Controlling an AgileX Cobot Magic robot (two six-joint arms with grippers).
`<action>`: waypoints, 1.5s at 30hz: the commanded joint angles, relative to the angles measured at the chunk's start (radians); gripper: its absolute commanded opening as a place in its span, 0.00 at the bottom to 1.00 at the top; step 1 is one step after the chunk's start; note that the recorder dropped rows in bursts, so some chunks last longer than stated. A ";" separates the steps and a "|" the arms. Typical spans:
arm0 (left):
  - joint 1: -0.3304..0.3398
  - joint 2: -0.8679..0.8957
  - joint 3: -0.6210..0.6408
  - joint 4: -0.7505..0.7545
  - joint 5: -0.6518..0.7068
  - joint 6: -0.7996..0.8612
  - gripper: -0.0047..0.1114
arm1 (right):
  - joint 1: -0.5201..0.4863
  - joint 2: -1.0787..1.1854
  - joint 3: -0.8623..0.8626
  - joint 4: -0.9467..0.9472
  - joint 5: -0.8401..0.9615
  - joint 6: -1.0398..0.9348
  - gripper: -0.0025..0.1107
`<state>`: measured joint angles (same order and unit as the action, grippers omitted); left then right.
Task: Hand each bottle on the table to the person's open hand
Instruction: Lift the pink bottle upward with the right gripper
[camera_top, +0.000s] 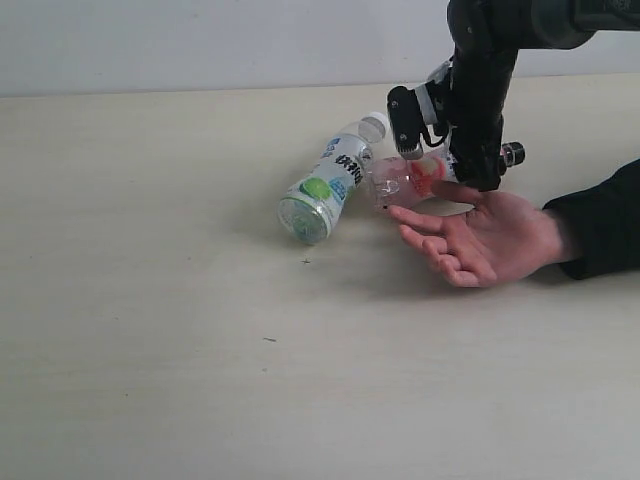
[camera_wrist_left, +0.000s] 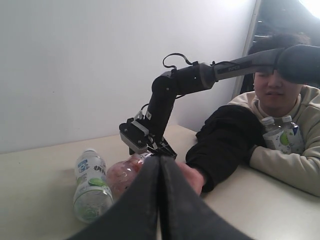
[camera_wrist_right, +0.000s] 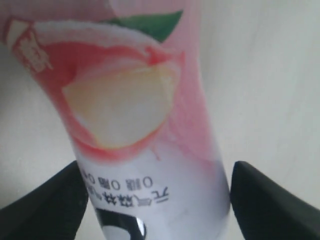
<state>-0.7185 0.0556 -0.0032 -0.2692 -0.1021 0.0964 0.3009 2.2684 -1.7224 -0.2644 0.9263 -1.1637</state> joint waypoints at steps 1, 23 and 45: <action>0.002 -0.002 0.003 -0.002 -0.002 0.000 0.04 | 0.002 0.011 -0.011 -0.006 -0.009 -0.005 0.67; 0.002 -0.002 0.003 -0.002 -0.002 0.000 0.04 | 0.002 -0.022 -0.011 -0.136 0.016 0.076 0.02; 0.002 -0.002 0.003 -0.002 -0.002 0.000 0.04 | -0.015 -0.344 -0.011 -0.257 0.295 1.032 0.02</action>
<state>-0.7185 0.0556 -0.0032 -0.2692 -0.1021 0.0964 0.3009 1.9552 -1.7247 -0.5818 1.1684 -0.2072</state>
